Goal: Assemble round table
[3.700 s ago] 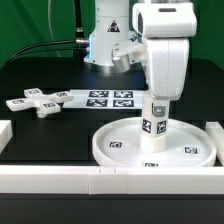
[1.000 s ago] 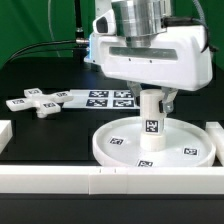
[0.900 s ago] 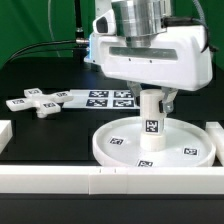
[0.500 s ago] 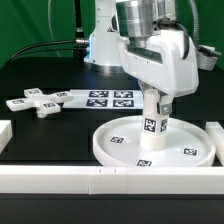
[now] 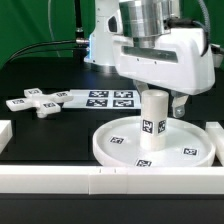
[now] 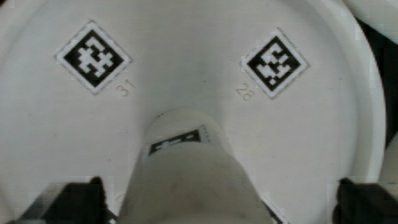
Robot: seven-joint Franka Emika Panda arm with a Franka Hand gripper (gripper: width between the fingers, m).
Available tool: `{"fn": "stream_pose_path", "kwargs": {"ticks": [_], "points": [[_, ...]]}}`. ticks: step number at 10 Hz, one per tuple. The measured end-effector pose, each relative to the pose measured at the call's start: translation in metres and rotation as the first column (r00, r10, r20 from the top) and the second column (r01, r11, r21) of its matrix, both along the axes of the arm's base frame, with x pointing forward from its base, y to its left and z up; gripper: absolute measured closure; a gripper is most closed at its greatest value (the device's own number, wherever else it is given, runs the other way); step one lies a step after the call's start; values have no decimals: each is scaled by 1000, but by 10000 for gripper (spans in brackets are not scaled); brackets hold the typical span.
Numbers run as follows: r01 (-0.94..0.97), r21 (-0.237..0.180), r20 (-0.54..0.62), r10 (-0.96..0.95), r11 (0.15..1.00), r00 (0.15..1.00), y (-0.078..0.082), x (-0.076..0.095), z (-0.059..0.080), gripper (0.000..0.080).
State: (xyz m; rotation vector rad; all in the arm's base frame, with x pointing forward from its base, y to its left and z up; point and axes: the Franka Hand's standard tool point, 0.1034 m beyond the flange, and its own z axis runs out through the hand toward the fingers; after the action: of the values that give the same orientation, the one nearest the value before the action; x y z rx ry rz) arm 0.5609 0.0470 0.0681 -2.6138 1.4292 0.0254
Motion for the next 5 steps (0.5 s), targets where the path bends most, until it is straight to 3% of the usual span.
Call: {"fn": "stream_pose_path", "kwargs": {"ticks": [5], "points": [[-357,-33,50,358,933,932,0,0,0,151]]}}
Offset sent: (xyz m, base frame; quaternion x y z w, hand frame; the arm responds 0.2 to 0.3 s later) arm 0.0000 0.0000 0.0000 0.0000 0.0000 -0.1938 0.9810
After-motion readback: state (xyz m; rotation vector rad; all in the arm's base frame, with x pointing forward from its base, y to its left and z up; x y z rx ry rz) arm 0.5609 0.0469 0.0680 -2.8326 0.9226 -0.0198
